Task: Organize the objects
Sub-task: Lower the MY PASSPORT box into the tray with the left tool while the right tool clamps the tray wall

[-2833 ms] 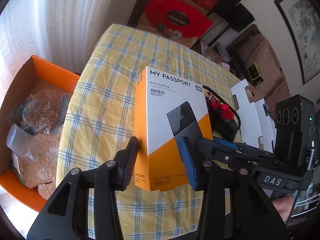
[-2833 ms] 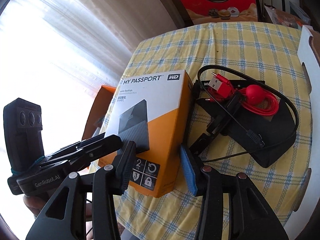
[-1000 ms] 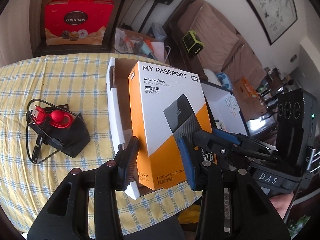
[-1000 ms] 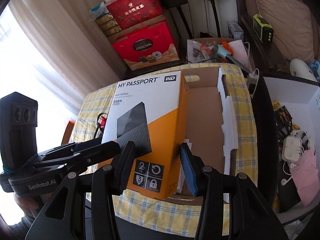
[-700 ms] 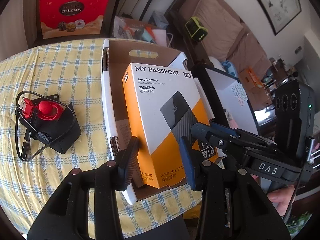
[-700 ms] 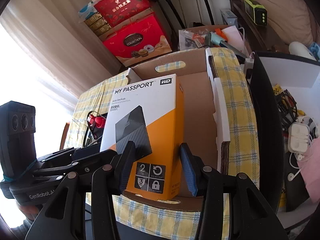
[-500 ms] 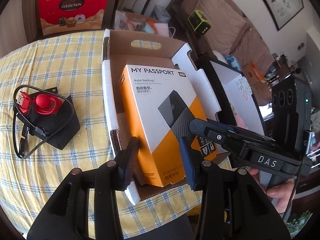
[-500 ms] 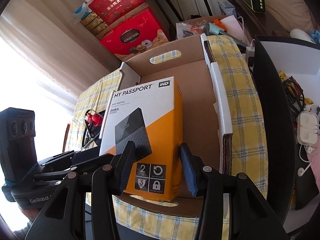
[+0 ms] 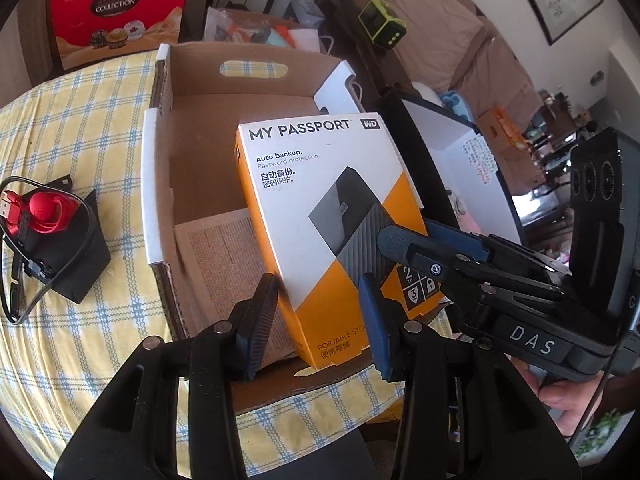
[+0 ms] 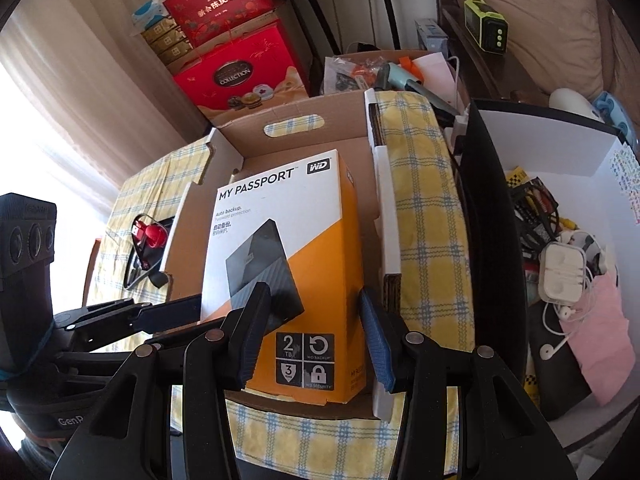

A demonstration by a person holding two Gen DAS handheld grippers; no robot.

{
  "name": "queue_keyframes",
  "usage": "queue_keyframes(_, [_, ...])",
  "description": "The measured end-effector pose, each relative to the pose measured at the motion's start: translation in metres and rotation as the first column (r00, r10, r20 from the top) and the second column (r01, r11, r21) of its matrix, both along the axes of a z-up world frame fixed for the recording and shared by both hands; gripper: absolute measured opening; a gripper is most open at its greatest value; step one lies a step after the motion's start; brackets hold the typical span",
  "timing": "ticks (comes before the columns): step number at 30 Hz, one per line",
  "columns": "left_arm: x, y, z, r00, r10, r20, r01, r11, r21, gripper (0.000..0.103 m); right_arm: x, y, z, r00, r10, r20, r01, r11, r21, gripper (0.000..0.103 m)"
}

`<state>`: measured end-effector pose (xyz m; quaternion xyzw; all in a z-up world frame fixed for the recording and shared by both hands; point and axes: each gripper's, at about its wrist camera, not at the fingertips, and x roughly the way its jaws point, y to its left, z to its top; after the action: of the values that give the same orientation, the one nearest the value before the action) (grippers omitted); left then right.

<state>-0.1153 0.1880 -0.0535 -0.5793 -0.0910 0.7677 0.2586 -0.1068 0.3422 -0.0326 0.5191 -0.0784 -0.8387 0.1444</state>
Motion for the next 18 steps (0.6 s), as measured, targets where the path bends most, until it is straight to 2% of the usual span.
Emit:
queue_keyframes(8, [-0.004, 0.002, -0.009, 1.0, -0.008, 0.014, 0.008, 1.0, -0.008, 0.037, 0.001, 0.002, -0.006, 1.0, -0.018, 0.011, 0.018, 0.999, 0.027, 0.044])
queue_keyframes(15, [-0.004, 0.004, -0.013, 1.0, -0.01, 0.021, 0.01, 1.0, -0.018, 0.037, 0.009, 0.008, 0.017, 0.998, -0.033, -0.046, 0.034, 0.999, 0.019, 0.05])
queue_keyframes(18, [-0.002, 0.009, -0.012, 1.0, -0.024, 0.009, 0.024, 0.999, -0.034, 0.038, 0.011, 0.016, 0.024, 0.995, -0.074, -0.074, 0.077, 0.996, 0.047, 0.05])
